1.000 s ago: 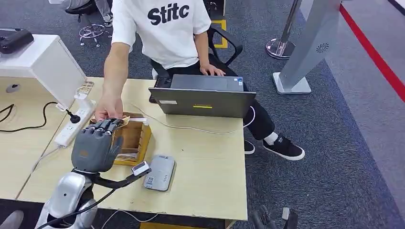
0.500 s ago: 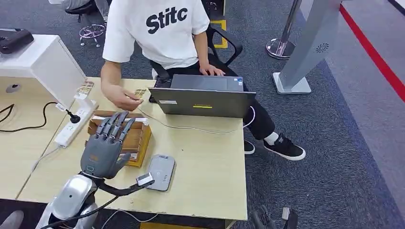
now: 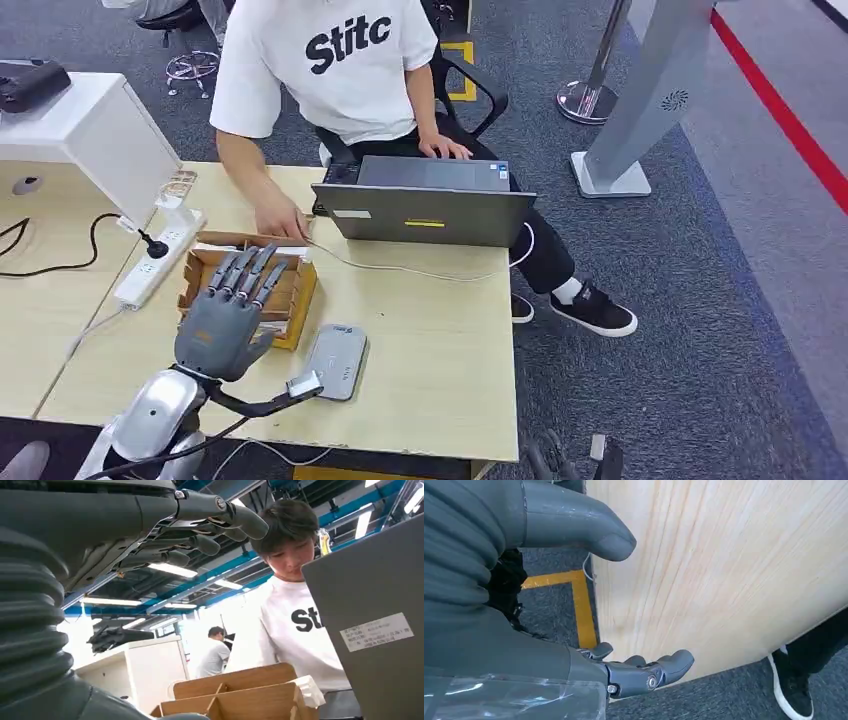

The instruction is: Pass the card to the sensor for recognition and then transmit it.

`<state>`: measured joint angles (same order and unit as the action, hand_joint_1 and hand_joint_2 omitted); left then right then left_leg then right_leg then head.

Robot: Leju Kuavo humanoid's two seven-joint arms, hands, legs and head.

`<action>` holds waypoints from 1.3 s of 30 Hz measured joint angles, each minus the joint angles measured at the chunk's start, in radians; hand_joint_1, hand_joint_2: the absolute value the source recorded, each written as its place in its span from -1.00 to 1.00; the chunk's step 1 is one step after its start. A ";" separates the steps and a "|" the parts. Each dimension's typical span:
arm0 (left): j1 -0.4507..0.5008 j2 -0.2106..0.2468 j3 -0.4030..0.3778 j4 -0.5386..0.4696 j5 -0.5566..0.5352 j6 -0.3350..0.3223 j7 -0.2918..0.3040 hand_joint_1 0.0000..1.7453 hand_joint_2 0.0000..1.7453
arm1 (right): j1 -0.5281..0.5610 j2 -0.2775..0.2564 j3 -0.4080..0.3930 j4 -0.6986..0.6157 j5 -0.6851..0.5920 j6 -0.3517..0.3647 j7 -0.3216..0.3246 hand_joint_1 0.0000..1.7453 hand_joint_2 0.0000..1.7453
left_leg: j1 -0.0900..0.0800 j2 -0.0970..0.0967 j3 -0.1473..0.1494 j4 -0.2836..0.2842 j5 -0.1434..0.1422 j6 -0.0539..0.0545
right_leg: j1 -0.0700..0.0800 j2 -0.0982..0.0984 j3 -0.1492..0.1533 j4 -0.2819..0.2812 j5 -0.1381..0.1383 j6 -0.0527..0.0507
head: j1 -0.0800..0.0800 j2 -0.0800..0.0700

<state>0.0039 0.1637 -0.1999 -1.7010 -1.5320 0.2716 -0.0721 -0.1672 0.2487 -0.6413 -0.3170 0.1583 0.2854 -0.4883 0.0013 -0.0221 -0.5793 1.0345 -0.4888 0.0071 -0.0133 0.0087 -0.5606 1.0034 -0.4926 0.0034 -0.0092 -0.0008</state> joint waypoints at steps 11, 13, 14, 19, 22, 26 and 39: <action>0.006 0.032 0.027 0.026 -0.018 -0.002 0.018 -1.00 1.00 | 0.000 0.000 0.003 0.000 0.002 -0.004 0.002 -1.00 1.00 | 0.000 0.000 0.000 0.000 0.000 0.000 | 0.000 0.000 0.000 0.000 0.000 0.000 | 0.000 0.000; 0.011 0.037 0.032 0.044 -0.024 -0.002 0.016 -1.00 1.00 | 0.000 0.000 0.005 0.000 0.002 -0.003 0.003 -1.00 1.00 | 0.000 0.000 0.000 0.000 0.000 0.000 | 0.000 0.000 0.000 0.000 0.000 0.000 | 0.000 0.000; 0.013 0.038 0.035 0.051 -0.025 -0.002 0.016 -1.00 1.00 | 0.000 0.000 0.006 0.000 0.002 -0.003 0.003 -1.00 1.00 | 0.000 0.000 0.000 0.000 0.000 0.000 | 0.000 0.000 0.000 0.000 0.000 0.000 | 0.000 0.000; 0.015 0.042 0.042 0.071 -0.026 -0.002 0.016 -1.00 1.00 | 0.000 0.000 0.011 0.000 0.002 -0.003 0.003 -1.00 1.00 | 0.000 0.000 0.000 0.000 0.000 0.000 | 0.000 0.000 0.000 0.000 0.000 0.000 | 0.000 0.000; 0.015 0.042 0.042 0.081 -0.026 -0.002 0.016 -1.00 1.00 | 0.000 0.000 0.012 0.000 0.002 -0.003 0.003 -1.00 1.00 | 0.000 0.000 0.000 0.000 0.000 0.000 | 0.000 0.000 0.000 0.000 0.000 0.000 | 0.000 0.000; 0.016 0.042 0.043 0.092 -0.026 -0.002 0.016 -1.00 1.00 | 0.000 0.000 0.012 0.000 0.002 -0.003 0.003 -1.00 1.00 | 0.000 0.000 0.000 0.000 0.000 0.000 | 0.000 0.000 0.000 0.000 0.000 0.000 | 0.000 0.000; 0.017 0.041 0.043 0.111 -0.027 -0.002 0.016 -1.00 1.00 | 0.000 0.000 0.012 0.000 0.002 -0.003 0.003 -1.00 1.00 | 0.000 0.000 0.000 0.000 0.000 0.000 | 0.000 0.000 0.000 0.000 0.000 0.000 | 0.000 0.000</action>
<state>0.0212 0.2049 -0.1572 -1.5904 -1.5587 0.2693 -0.0561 -0.1672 0.2487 -0.6291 -0.3170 0.1606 0.2827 -0.4849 0.0014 -0.0222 -0.5796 1.0344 -0.4888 0.0071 -0.0132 0.0086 -0.5606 1.0034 -0.4927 0.0034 -0.0088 -0.0008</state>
